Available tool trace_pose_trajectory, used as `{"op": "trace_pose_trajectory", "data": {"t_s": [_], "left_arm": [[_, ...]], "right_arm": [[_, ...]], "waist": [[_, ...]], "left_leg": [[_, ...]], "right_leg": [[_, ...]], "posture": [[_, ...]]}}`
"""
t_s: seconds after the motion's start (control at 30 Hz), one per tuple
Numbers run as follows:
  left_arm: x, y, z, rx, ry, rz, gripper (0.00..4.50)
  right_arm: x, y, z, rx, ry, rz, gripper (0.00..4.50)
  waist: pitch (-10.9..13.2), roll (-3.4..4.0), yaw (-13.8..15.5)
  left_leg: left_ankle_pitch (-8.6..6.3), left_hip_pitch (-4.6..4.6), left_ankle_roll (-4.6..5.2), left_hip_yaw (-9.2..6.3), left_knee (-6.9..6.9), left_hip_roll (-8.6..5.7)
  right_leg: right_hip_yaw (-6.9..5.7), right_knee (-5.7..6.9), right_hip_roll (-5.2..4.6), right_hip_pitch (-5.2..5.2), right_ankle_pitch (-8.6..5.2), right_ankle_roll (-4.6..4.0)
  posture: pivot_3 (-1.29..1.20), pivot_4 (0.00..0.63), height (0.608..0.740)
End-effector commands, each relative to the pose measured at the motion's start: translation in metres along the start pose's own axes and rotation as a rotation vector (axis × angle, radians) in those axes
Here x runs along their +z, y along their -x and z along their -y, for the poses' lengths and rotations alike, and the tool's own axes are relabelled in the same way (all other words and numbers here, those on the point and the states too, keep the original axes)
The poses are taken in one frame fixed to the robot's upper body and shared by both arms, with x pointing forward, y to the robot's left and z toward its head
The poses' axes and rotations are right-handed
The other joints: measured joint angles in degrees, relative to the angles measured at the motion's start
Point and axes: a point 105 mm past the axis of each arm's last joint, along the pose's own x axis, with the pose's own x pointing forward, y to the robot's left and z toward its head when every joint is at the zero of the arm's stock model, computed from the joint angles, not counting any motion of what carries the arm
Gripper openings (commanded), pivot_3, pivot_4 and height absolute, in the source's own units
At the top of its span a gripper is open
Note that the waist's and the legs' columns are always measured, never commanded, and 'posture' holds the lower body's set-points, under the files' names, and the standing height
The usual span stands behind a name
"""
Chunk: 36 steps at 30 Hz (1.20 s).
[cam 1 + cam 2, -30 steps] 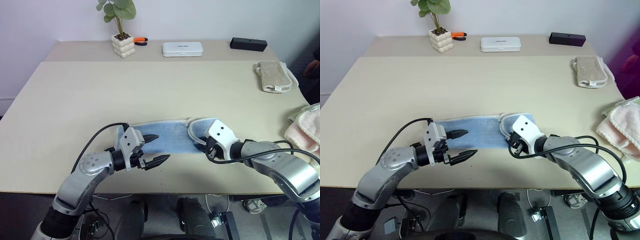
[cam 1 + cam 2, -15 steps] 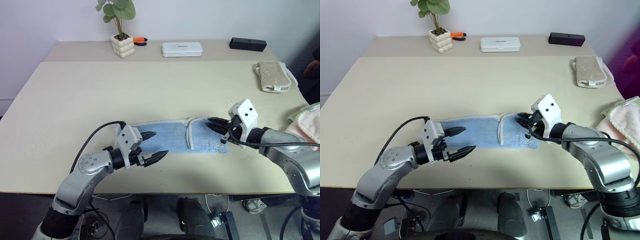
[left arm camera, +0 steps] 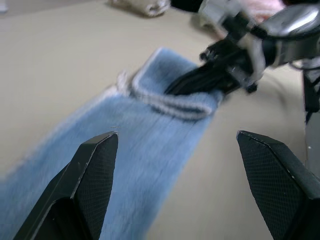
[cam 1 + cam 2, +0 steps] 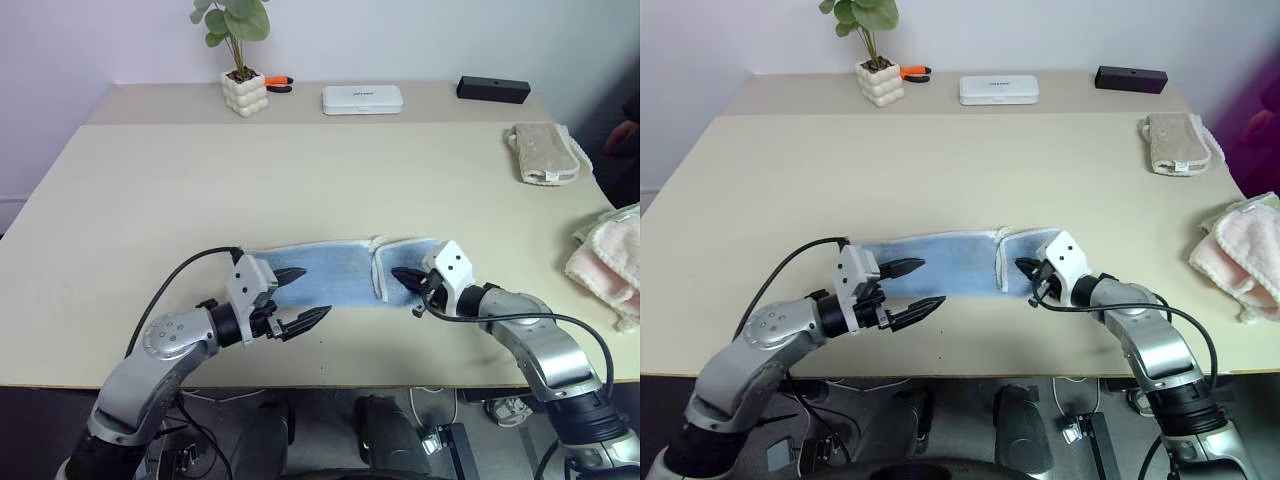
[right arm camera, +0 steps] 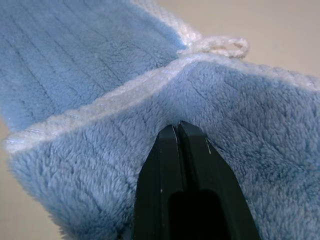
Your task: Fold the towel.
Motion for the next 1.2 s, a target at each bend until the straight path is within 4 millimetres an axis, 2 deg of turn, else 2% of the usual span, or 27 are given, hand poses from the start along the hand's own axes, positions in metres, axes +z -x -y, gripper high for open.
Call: {"op": "trace_pose_trajectory", "data": {"t_s": [0.03,0.07,0.1,0.13,0.2,0.3,0.33,0.47,0.6,0.77,0.9,1.0,1.2], "left_arm": [[0.005,0.016,-0.005,0.076,0.045,0.007,3.90],[0.001,0.022,-0.007,0.114,0.118,-0.006,3.90],[-0.004,0.029,-0.006,0.144,0.192,-0.014,4.39],[-0.005,0.034,0.000,0.144,0.252,-0.009,4.50],[-0.007,0.042,0.009,0.152,0.368,0.001,4.50],[-0.014,0.051,0.012,0.237,0.524,0.008,4.50],[-0.019,0.054,0.011,0.275,0.573,-0.003,4.50],[-0.033,0.060,0.011,0.388,0.790,-0.001,4.50],[-0.045,0.059,-0.008,0.576,1.040,0.066,4.50],[-0.050,0.059,-0.041,0.755,1.184,0.129,4.50],[-0.052,0.047,-0.057,0.781,1.256,0.143,4.50],[-0.047,0.039,-0.059,0.746,1.256,0.143,3.62],[-0.040,0.034,-0.064,0.717,1.252,0.174,0.65]], "right_arm": [[0.052,0.008,0.006,0.037,0.054,0.143,0.28],[0.063,0.010,0.004,0.066,0.091,0.158,0.56],[0.073,0.011,-0.001,0.105,0.133,0.168,0.90],[0.080,0.011,-0.006,0.138,0.168,0.171,1.37],[0.083,0.009,-0.013,0.181,0.236,0.156,2.33],[0.081,0.003,-0.023,0.226,0.303,0.145,3.97],[0.080,0.001,-0.026,0.235,0.301,0.152,4.35],[0.073,-0.005,-0.031,0.253,0.309,0.160,4.35],[0.065,-0.011,-0.035,0.268,0.323,0.162,4.35],[0.065,-0.015,-0.036,0.264,0.340,0.172,4.35],[0.069,-0.014,-0.037,0.244,0.357,0.187,4.35],[0.073,-0.013,-0.038,0.235,0.360,0.194,4.40],[0.078,-0.011,-0.042,0.222,0.356,0.197,4.40]], "waist": [[0.02,0.01,-0.04],[0.03,0.02,0.04],[0.03,0.02,-0.01],[0.03,0.02,0.05],[0.02,-0.01,0.15],[0.02,-0.03,0.54],[0.02,-0.03,0.49],[0.01,-0.04,0.33],[-0.01,-0.05,0.57],[-0.05,-0.03,0.86],[-0.11,0.00,1.18],[-0.12,0.01,1.21],[-0.10,-0.01,1.66]], "left_leg": [[0.00,0.00,0.00,0.00,0.00,0.00],[0.00,-0.01,0.00,-0.01,0.00,0.00],[0.00,-0.02,0.00,-0.01,-0.01,0.00],[0.00,-0.02,0.00,-0.02,-0.03,0.01],[-0.01,-0.03,0.01,-0.04,-0.05,0.02],[-0.02,-0.05,0.01,-0.10,-0.01,0.01],[-0.02,-0.05,0.01,-0.10,0.03,0.00],[-0.02,-0.04,0.01,-0.08,0.06,-0.01],[-0.02,-0.03,0.00,-0.10,0.06,-0.01],[0.02,0.03,-0.08,-0.09,0.07,-0.03],[0.03,0.08,-0.08,-0.04,0.04,-0.03],[0.04,0.08,-0.09,-0.01,0.04,-0.03],[0.04,0.03,-0.09,0.00,0.04,-0.05]], "right_leg": [[0.01,0.00,0.00,0.00,0.00,0.00],[0.00,0.01,0.00,-0.02,0.00,0.00],[0.00,0.01,0.00,-0.03,0.00,0.00],[0.00,0.00,0.00,-0.04,-0.01,0.01],[-0.01,-0.02,0.00,-0.05,-0.01,0.05],[-0.04,-0.03,-0.01,-0.01,-0.04,0.03],[-0.04,-0.02,-0.02,0.00,-0.04,0.02],[-0.02,-0.01,-0.04,0.01,-0.02,-0.01],[-0.01,-0.01,-0.05,0.01,-0.02,-0.01],[-0.01,0.03,-0.03,0.03,0.03,-0.09],[0.01,0.04,-0.01,0.03,0.03,-0.09],[0.03,0.04,0.00,0.04,0.04,-0.10],[0.04,-0.02,0.00,0.03,0.04,-0.10]], "posture": [[0.00,0.150,0.738],[0.00,0.150,0.738],[0.00,0.150,0.738],[0.00,0.150,0.738],[0.00,0.150,0.738],[0.00,0.150,0.738],[0.00,0.150,0.738],[0.00,0.150,0.738],[0.00,0.150,0.738],[0.00,0.150,0.738],[0.00,0.150,0.738],[0.00,0.150,0.738],[0.00,0.150,0.738]]}}
